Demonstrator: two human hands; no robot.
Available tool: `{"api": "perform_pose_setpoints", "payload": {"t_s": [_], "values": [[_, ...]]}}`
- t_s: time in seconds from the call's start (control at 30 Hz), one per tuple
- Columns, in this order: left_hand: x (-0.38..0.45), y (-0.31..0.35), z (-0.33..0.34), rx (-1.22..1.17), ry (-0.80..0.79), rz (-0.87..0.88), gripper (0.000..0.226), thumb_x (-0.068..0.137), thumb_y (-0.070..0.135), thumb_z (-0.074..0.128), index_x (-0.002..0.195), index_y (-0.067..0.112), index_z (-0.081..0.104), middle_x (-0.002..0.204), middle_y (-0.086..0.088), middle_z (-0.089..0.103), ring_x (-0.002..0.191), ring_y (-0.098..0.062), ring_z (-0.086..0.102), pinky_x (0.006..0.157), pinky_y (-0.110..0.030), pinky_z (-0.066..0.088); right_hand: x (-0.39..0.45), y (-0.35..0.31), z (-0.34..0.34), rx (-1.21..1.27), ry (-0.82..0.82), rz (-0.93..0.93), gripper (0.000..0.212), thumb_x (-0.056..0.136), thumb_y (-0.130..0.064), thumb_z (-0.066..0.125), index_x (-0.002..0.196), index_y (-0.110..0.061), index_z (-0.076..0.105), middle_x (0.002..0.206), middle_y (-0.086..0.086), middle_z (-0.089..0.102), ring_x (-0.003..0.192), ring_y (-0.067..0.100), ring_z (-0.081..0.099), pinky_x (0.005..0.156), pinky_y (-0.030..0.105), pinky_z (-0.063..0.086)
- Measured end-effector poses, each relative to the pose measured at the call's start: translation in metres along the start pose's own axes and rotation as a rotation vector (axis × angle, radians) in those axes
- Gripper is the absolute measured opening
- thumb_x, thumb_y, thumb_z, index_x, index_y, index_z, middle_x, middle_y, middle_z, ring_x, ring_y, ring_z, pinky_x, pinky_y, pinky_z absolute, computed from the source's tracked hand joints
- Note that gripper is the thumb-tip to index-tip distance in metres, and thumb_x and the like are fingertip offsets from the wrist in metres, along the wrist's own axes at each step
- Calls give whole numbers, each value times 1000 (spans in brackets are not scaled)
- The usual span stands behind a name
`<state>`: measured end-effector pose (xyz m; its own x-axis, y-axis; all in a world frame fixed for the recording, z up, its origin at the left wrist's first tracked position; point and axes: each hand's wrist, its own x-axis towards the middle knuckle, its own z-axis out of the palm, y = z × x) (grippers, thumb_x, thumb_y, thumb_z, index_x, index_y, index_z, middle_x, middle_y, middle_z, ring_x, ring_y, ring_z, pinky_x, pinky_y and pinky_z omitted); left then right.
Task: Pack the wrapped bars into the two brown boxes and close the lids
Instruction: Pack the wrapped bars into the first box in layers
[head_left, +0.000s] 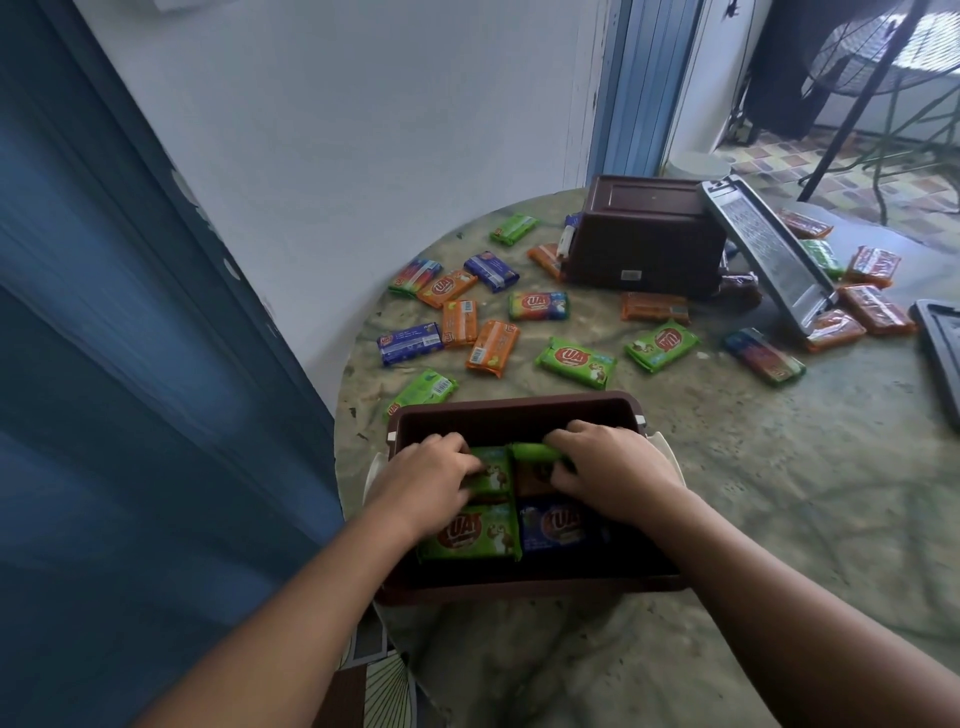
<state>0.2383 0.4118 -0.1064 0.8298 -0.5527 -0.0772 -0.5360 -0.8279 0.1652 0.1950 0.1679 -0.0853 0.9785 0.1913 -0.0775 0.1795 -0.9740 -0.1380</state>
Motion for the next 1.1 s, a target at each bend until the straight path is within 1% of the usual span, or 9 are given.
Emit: {"api": "perform_pose_setpoints", "payload": {"t_s": [0.1, 0.17, 0.23, 0.43, 0.6, 0.7, 0.87, 0.97, 1.1], "values": [[-1, 1, -1, 10, -2, -3, 40, 97, 36, 65, 137, 38, 62, 127, 10, 54, 115, -19, 54, 96, -39, 49, -2, 0, 0, 68, 53, -7, 30, 101, -35, 43, 129, -25, 49, 111, -3, 67, 95, 27, 68, 69, 39, 40], [-2, 2, 0, 20, 1, 1, 41, 97, 36, 65, 138, 38, 61, 127, 9, 54, 116, -20, 54, 96, -39, 49, -3, 1, -2, 152, 37, 20, 34, 104, -32, 38, 137, -27, 37, 116, 0, 70, 93, 30, 67, 70, 41, 39], [-3, 3, -1, 20, 3, 4, 41, 98, 36, 64, 139, 38, 60, 128, 9, 53, 117, -20, 55, 97, -40, 50, -3, 3, -5, 168, 4, 33, 34, 105, -33, 35, 138, -30, 33, 122, 0, 70, 95, 31, 66, 73, 43, 42], [-3, 2, 0, 21, -11, 2, 42, 97, 37, 64, 139, 38, 60, 127, 9, 53, 115, -20, 54, 96, -40, 49, 2, 3, -4, 44, -92, 21, 36, 105, -32, 34, 141, -38, 32, 121, -4, 68, 101, 29, 66, 73, 42, 41], [-3, 2, 0, 34, -15, 11, 42, 97, 38, 63, 139, 37, 59, 129, 8, 53, 116, -21, 54, 96, -40, 49, 8, 4, 0, 55, -99, 41, 42, 105, -35, 37, 146, -46, 32, 128, -1, 55, 102, 33, 65, 82, 47, 51], [-3, 3, -1, 38, -13, 14, 42, 98, 38, 63, 140, 37, 59, 129, 8, 53, 117, -21, 53, 96, -39, 48, 7, 5, 6, 6, -31, 11, 46, 105, -36, 44, 149, -42, 34, 132, 1, 53, 120, 28, 55, 92, 44, 49], [-4, 3, -2, 30, -7, 18, 43, 98, 36, 63, 140, 37, 59, 129, 7, 52, 118, -20, 52, 96, -39, 48, 0, 4, 9, -49, 11, -28, 62, 94, -55, 59, 149, -36, 39, 130, -2, 54, 123, 24, 50, 97, 42, 48], [-5, 4, -2, 43, 0, 19, 44, 97, 34, 65, 140, 36, 58, 126, 6, 51, 118, -21, 52, 96, -40, 49, 1, 3, 6, -14, 11, 4, 67, 83, -48, 76, 139, -29, 43, 126, -5, 57, 119, 21, 55, 94, 39, 49], [-5, 5, -2, 39, 4, 25, 44, 96, 29, 64, 139, 36, 58, 123, 6, 52, 115, -21, 54, 94, -39, 49, 0, 1, 4, -17, 14, 5, 57, 87, -41, 73, 136, -28, 48, 124, -4, 59, 117, 22, 57, 91, 38, 50]]}}
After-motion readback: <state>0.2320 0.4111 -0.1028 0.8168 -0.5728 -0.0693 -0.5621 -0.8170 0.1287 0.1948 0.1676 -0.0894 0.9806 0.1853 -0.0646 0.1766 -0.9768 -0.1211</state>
